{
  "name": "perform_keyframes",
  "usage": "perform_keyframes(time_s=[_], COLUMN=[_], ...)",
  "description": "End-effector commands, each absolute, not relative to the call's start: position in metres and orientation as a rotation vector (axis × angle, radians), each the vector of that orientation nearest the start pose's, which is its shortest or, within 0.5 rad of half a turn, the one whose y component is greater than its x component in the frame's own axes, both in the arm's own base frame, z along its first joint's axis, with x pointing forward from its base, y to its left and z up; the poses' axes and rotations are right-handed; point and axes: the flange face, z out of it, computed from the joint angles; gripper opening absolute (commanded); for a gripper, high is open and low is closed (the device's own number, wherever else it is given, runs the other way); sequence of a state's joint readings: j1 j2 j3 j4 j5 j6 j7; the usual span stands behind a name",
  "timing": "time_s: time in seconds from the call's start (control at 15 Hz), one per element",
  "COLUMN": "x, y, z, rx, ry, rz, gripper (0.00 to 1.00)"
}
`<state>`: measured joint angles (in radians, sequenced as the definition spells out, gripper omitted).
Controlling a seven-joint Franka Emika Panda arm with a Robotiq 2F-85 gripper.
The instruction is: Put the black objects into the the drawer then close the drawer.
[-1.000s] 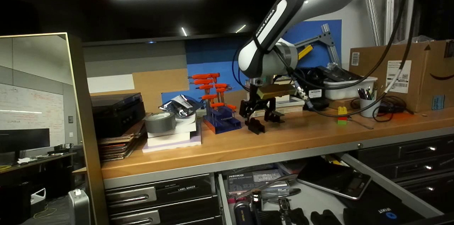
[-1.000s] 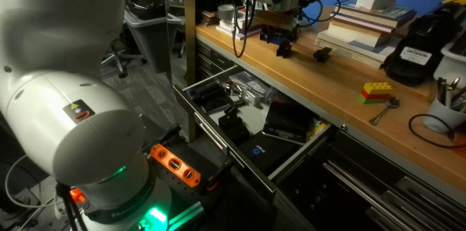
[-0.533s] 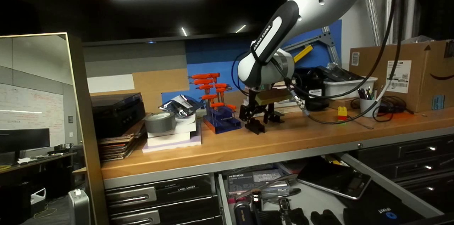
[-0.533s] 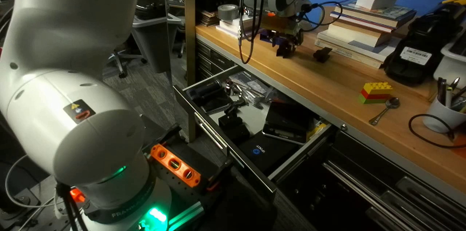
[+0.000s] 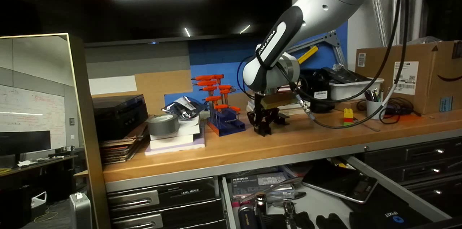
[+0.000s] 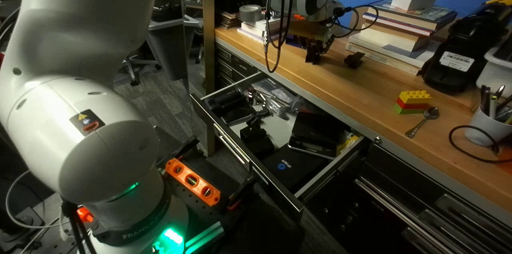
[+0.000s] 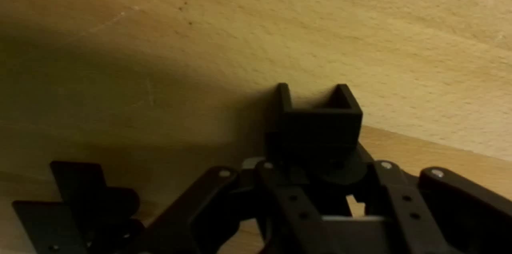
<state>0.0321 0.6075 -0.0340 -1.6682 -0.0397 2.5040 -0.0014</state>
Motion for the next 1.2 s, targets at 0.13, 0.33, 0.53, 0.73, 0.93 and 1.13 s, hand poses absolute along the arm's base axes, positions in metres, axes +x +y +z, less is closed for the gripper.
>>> perform_keyframes(time_s=[0.13, 0.33, 0.53, 0.73, 0.93, 1.13], x=[0.703, 0.680, 0.646, 0.608, 0.577, 0.556], y=[0.003, -0.004, -0.019, -0.032, -0.045, -0.052], z=[0.286, 0.297, 0.300, 0.301, 0.292, 0.275], rx=[-3.214, -3.255, -3.250, -3.216, -3.186, -3.159], ry=[-0.037, -0.016, -0.020, -0.028, -0.016, -0.009], rz=[-0.276, -0.121, 0.084, 0.228, 0.298, 0.319], gripper=[0.15, 0.15, 0.14, 0.14, 0.14, 0.14])
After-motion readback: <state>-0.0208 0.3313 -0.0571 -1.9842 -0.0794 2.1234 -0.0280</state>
